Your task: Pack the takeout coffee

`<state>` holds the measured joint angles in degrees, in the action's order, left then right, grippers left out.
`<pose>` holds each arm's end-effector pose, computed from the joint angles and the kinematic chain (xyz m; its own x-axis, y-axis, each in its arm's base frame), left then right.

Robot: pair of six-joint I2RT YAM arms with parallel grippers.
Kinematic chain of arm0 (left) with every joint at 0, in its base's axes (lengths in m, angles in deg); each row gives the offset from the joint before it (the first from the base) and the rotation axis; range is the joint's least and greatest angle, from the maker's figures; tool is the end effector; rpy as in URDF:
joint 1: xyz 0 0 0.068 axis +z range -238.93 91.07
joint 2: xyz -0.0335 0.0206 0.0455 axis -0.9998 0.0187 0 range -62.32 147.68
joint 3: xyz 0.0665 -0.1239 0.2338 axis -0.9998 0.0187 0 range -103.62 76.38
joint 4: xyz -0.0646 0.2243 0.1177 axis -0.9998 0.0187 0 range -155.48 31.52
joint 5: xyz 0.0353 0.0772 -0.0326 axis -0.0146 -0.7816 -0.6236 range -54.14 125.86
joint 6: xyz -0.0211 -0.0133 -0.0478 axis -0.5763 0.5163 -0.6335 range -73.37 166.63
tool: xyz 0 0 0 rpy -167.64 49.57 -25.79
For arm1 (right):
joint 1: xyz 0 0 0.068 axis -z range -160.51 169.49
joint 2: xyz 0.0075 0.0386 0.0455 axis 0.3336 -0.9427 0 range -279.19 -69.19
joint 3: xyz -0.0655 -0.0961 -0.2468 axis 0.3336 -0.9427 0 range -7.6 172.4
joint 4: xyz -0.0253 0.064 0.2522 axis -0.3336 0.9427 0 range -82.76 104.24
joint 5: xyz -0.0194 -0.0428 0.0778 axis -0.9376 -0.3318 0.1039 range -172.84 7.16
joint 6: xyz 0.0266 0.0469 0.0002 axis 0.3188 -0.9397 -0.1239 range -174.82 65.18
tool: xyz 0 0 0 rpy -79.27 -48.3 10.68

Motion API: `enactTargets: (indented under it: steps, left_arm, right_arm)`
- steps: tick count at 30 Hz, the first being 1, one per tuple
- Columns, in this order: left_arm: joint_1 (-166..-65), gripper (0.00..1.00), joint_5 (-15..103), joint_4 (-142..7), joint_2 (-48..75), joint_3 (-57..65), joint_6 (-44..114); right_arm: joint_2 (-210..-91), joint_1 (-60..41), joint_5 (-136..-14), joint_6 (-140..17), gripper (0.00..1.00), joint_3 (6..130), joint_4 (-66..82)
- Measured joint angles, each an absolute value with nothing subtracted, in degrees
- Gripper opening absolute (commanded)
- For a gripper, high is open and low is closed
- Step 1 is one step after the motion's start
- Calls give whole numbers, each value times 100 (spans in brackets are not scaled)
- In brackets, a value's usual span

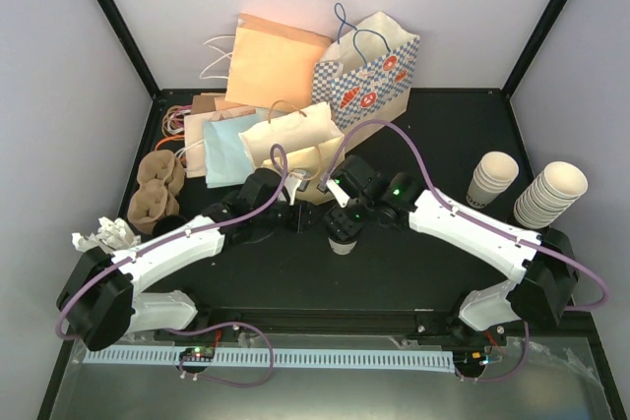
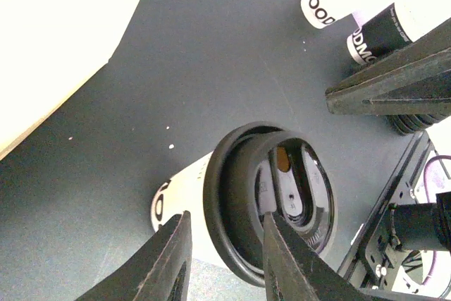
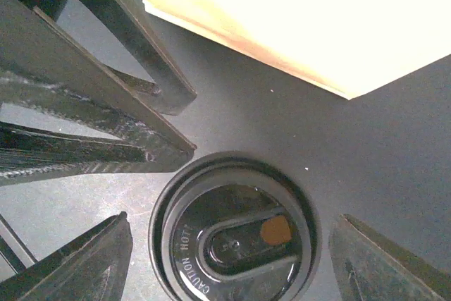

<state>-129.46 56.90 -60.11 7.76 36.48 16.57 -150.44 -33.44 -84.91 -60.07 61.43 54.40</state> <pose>0.1887 -0.1781 0.2281 -0.7975 0.0667 -0.5997 0.4957 0.6390 -0.5882 0.1744 0.2288 0.2870 -0.5886 -0.6272 -0.5101 -0.7355 0.6774 0.0159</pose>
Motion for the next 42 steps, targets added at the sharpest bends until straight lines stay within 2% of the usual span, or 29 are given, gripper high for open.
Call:
enactTargets:
  steps: [13, 18, 22, 24, 30, 34, 37, 42]
  left_arm:
    - [-12946, 30, 5692, -5913, 776, 3648, 1668]
    - [-12948, 30, 5732, -5856, 781, 3646, 1727]
    - [-12948, 30, 5738, -5839, 798, 3646, 1733]
    - [-12946, 30, 5740, -5841, 827, 3646, 1731]
    - [-12940, 29, 5819, -5845, 1001, 3646, 1724]
    - [-12918, 29, 5909, -5889, 1126, 3646, 1683]
    - [-12913, 29, 5937, -5902, 1224, 3646, 1646]
    - [-12907, 28, 5950, -5917, 1244, 3646, 1635]
  right_arm:
    - [-14981, -3353, -8567, -6064, 79, 5990, 5501]
    - [-14459, -3243, -8463, -6398, 70, 5684, 5346]
    - [-13823, -2786, -8076, -6787, 60, 5042, 5090]
    - [-13528, -2526, -7870, -6980, 50, 4679, 4974]
    - [-13005, -1967, -7153, -7594, 28, 3651, 4391]
    - [-12937, -1770, -6791, -7872, 6, 3328, 4048]
    - [-12935, -1718, -6603, -7979, 4, 3295, 3827]
    - [-12986, -1674, -6426, -8027, 11, 3297, 3578]
